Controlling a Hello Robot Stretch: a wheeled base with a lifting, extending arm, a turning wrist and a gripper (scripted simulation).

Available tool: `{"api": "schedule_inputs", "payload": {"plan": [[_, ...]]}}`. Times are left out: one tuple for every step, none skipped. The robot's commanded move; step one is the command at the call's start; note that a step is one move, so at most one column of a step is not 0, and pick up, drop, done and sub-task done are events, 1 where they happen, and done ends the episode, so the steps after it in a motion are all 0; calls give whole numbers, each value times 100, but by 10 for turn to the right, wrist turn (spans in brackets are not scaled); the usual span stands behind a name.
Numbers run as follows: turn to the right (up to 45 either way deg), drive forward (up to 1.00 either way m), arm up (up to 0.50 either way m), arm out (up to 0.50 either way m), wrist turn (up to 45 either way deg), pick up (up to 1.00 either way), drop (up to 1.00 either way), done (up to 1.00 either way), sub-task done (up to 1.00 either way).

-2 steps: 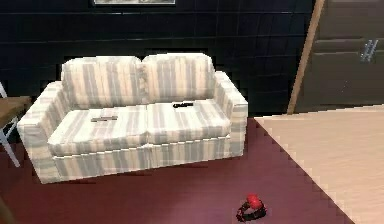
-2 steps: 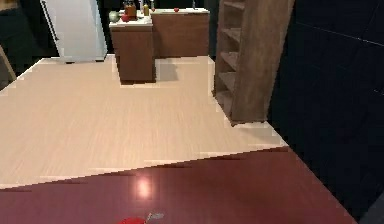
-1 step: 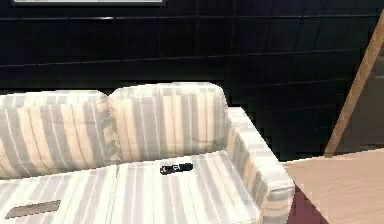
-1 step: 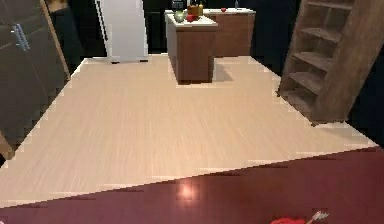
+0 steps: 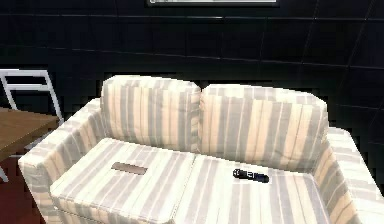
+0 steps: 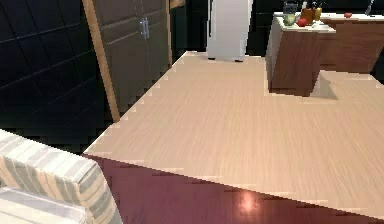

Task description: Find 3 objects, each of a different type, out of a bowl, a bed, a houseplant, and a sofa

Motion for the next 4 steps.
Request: {"api": "schedule_inputs", "payload": {"plan": [[0, 0, 0, 0, 0, 0, 0, 0, 100], [-450, 0, 0, 0, 0, 0, 0, 0, 0], [-360, 0, 0, 0, 0, 0, 0, 0, 0], [0, 100, 0, 0, 0, 0, 0, 0, 0]]}}
